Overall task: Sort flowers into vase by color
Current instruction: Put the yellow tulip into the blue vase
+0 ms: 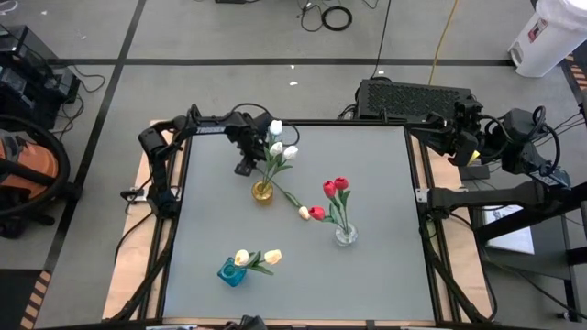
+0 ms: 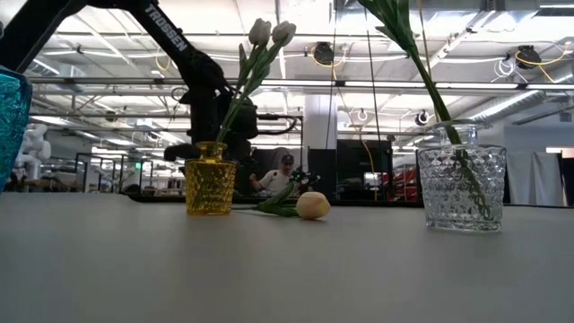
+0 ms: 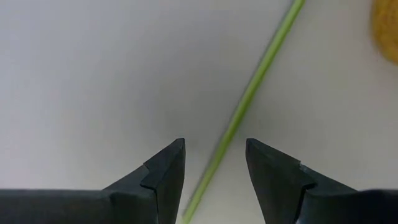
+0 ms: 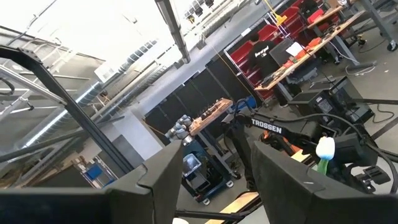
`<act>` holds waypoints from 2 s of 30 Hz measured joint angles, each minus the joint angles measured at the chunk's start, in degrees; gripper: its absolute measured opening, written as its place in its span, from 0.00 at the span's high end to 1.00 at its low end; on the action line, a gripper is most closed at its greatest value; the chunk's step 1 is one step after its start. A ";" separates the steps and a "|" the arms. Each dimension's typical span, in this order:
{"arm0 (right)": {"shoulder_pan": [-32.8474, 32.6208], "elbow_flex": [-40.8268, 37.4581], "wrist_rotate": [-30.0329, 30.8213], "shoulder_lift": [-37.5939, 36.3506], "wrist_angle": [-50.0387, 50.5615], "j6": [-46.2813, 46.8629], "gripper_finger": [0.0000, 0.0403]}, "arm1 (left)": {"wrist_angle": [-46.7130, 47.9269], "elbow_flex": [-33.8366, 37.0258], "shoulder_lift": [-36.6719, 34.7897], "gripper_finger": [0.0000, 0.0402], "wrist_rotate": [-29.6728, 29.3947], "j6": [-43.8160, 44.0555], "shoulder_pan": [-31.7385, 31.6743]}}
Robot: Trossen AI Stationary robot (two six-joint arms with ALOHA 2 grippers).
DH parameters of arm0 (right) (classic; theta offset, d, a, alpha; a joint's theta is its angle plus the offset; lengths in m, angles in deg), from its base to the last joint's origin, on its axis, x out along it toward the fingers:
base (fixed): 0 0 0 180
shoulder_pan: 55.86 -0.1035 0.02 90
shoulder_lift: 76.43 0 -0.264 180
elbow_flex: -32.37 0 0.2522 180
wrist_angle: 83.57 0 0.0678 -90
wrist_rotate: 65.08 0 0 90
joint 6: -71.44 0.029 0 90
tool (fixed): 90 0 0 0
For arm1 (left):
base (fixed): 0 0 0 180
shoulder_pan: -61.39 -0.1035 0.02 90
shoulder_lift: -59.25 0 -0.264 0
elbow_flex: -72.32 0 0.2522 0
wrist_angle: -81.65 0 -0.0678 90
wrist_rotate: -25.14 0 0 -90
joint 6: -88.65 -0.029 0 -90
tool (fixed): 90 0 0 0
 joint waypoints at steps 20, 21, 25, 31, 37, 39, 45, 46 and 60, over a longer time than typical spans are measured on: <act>0.00 0.00 0.01 0.02 0.00 0.12 0.55 | -0.70 2.86 -0.37 0.56 0.23 2.77 0.73; 0.00 0.00 0.02 0.02 0.00 0.35 0.55 | -0.79 2.95 -0.37 0.56 0.22 2.77 0.73; 0.00 0.00 0.02 0.02 0.00 0.64 0.55 | -1.32 3.02 -0.35 0.56 0.22 2.79 0.71; 0.00 0.00 0.04 0.02 0.00 1.49 0.55 | -2.48 3.10 -0.26 0.56 -0.70 2.83 0.73; -0.01 0.00 0.07 0.02 0.00 2.97 0.55 | -3.33 3.17 -0.21 0.56 -2.50 2.48 0.82; 0.00 0.00 0.07 0.02 0.00 3.02 0.55 | -3.43 3.17 -0.20 0.56 -2.66 2.50 0.82; -0.01 -0.02 0.07 0.02 0.00 3.02 0.55 | -3.90 3.17 -0.15 0.65 -3.13 2.81 0.79; 0.00 -0.02 0.07 0.02 0.00 3.02 0.55 | -4.02 3.17 -0.15 0.67 -3.26 2.90 0.79; 0.00 -0.01 0.04 0.02 -0.01 4.51 0.55 | -4.23 3.12 -0.09 0.98 -3.32 2.94 0.68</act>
